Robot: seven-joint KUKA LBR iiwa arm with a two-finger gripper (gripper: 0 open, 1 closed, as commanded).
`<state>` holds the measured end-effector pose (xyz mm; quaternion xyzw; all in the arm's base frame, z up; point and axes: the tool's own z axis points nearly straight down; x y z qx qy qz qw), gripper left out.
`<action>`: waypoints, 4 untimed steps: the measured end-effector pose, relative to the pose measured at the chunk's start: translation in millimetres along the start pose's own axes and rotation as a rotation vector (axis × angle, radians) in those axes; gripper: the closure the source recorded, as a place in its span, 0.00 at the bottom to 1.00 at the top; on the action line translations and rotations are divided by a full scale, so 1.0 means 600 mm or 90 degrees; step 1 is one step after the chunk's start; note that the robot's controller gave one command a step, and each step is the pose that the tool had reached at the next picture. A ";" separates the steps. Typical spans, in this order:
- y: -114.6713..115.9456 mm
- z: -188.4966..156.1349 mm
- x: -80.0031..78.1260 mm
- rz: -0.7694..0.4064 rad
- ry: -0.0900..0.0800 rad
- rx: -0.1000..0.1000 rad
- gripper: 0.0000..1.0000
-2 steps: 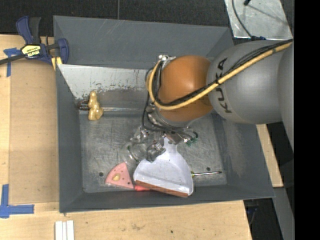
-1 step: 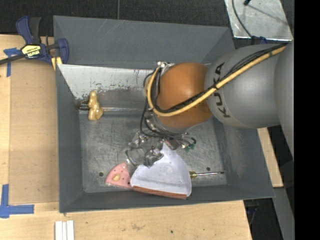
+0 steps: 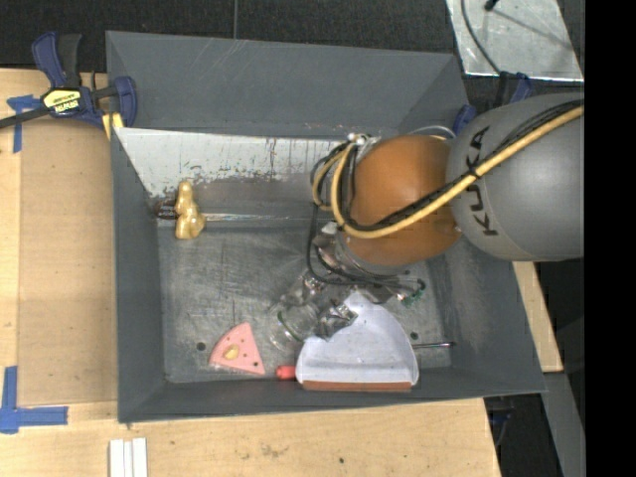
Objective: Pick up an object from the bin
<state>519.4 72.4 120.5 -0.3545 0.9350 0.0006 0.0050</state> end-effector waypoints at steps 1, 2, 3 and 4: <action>-0.002 0.035 -0.066 -0.218 0.005 -0.002 1.00; -0.002 0.035 -0.066 -0.218 0.005 -0.002 1.00; -0.009 -0.035 -0.072 -0.232 0.007 -0.005 1.00; -0.003 -0.052 -0.067 -0.235 -0.003 0.005 1.00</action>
Offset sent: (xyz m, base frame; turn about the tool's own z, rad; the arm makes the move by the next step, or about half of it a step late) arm 0.0000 0.0000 0.0000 0.0000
